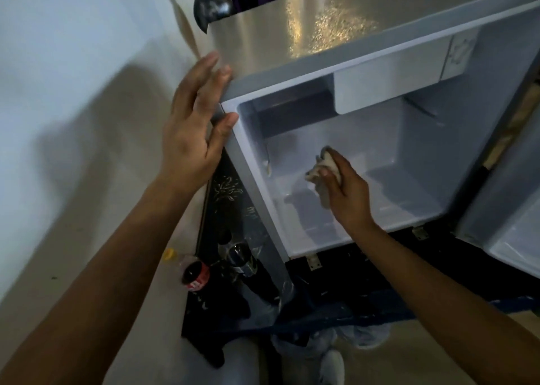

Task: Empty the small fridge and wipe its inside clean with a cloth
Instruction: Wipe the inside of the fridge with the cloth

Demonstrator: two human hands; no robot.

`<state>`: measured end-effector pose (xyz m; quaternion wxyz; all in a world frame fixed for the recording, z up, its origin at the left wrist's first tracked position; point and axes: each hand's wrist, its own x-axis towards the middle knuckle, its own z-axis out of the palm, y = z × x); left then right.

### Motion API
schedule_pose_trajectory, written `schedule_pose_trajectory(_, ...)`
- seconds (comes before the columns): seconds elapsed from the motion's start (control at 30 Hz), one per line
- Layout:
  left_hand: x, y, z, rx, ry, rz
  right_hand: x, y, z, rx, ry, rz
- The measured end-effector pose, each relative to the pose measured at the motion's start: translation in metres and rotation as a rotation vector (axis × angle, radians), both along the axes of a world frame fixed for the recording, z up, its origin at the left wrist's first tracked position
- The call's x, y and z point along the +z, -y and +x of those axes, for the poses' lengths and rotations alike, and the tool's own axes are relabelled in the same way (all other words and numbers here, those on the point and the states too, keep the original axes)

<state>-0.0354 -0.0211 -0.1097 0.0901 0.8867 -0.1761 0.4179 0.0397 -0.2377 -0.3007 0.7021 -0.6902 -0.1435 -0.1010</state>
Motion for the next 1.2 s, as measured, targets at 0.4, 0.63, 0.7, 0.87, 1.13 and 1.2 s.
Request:
schedule_pose_trajectory(0.4,-0.023,-0.002,0.022,-0.092,0.182,0.009,-0.034,-0.103,0.107,-0.206,0.481,-0.364)
schedule_pose_trajectory(0.63,-0.021,0.002,0.018,-0.09,0.164,-0.018,-0.071,-0.111,0.13,-0.286,0.725,-0.836)
schedule_pose_trajectory(0.7,-0.018,0.0,0.015,-0.066,0.163,-0.002,-0.078,-0.104,0.131,-0.32,0.675,-0.828)
schedule_pose_trajectory(0.87,-0.007,-0.001,0.011,0.008,0.171,0.085,-0.097,-0.078,0.136,-0.436,0.45,-0.719)
schedule_pose_trajectory(1.13,0.0,-0.007,0.008,-0.042,0.167,0.167,-0.079,-0.086,0.131,-0.471,0.222,-0.419)
schedule_pose_trajectory(1.2,-0.003,-0.005,0.011,-0.044,0.186,0.198,-0.081,-0.104,0.119,-0.368,0.338,-0.519)
